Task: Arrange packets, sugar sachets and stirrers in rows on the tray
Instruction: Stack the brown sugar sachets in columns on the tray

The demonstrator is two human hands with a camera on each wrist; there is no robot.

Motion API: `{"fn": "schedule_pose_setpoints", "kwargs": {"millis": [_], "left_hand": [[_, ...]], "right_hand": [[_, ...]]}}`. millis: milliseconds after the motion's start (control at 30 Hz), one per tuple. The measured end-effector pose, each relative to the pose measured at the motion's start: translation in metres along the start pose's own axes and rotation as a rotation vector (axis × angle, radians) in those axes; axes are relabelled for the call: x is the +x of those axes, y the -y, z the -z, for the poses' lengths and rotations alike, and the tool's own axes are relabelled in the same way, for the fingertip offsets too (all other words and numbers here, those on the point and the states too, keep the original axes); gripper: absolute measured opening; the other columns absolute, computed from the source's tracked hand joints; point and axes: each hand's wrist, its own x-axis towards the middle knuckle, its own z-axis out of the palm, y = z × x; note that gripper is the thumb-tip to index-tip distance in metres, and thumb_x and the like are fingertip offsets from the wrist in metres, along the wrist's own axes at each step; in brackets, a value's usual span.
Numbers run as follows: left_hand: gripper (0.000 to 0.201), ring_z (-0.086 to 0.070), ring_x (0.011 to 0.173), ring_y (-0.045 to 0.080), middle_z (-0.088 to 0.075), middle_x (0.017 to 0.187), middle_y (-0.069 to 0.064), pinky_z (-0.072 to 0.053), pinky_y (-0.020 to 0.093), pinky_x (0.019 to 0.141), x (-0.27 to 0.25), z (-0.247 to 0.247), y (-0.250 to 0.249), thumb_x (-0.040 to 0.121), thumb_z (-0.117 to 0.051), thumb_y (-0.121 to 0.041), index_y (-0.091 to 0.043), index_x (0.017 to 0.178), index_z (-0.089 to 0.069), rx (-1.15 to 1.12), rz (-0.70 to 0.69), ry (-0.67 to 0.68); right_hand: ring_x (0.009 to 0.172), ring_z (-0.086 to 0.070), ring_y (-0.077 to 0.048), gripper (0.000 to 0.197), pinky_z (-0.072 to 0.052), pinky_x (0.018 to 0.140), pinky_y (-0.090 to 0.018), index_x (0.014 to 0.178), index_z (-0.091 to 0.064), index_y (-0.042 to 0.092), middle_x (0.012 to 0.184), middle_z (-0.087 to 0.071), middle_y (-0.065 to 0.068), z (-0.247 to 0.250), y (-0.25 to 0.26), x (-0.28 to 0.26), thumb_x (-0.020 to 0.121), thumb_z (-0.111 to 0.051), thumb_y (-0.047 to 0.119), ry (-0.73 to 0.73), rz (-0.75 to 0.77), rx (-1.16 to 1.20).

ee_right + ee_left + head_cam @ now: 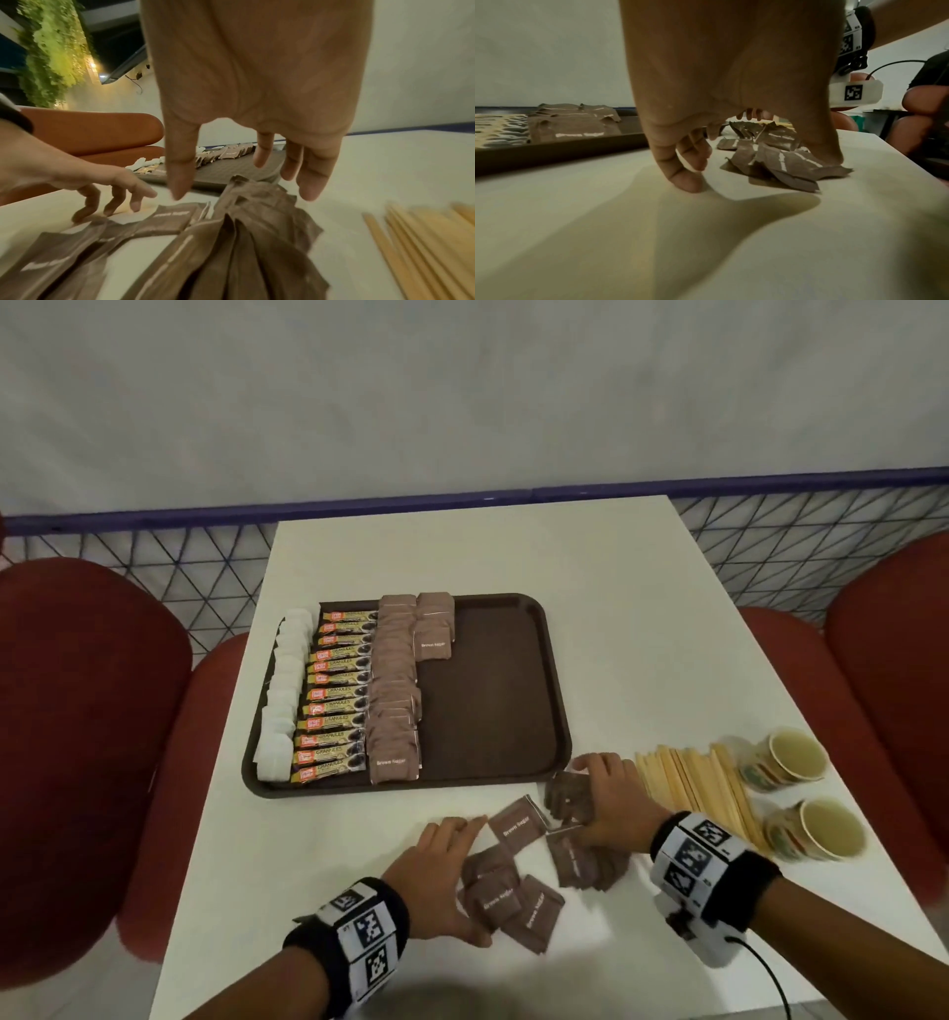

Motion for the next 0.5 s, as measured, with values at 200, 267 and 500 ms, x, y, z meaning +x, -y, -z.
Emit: {"fn": "schedule_pose_setpoints", "kwargs": {"millis": [200,267,500], "left_hand": [[0.124,-0.025,0.132,0.022,-0.020,0.148,0.003,-0.031,0.034,0.109,0.014,-0.007,-0.012,0.061,-0.075,-0.058,-0.018,0.149,0.002,0.129,-0.022,-0.100],[0.119,-0.024,0.132,0.022,-0.020,0.146,0.004,-0.032,0.033,0.108,0.018,-0.007,-0.014,0.065,-0.076,-0.049,-0.015,0.149,0.000,0.094,-0.018,-0.102],[0.084,-0.033,0.122,0.017,-0.031,0.130,0.002,-0.037,0.029,0.103,0.021,-0.001,0.000,0.070,-0.076,-0.031,-0.017,0.139,-0.031,-0.119,0.010,-0.118]], "right_hand": [[0.129,-0.026,-0.028,0.106,-0.028,0.110,-0.036,0.145,-0.007,0.010,0.141,-0.025,-0.010,-0.017,-0.010,-0.008,0.068,-0.071,0.046,0.054,-0.059,-0.065],[0.125,-0.028,-0.027,0.101,-0.033,0.105,-0.033,0.144,-0.009,0.010,0.138,-0.026,-0.010,-0.023,-0.006,-0.011,0.070,-0.070,0.040,0.043,-0.045,-0.065],[0.107,-0.041,-0.025,0.057,-0.037,0.090,-0.030,0.122,-0.042,0.013,0.119,-0.041,-0.006,-0.037,0.013,-0.010,0.072,-0.066,0.020,0.024,0.133,0.098]]}}
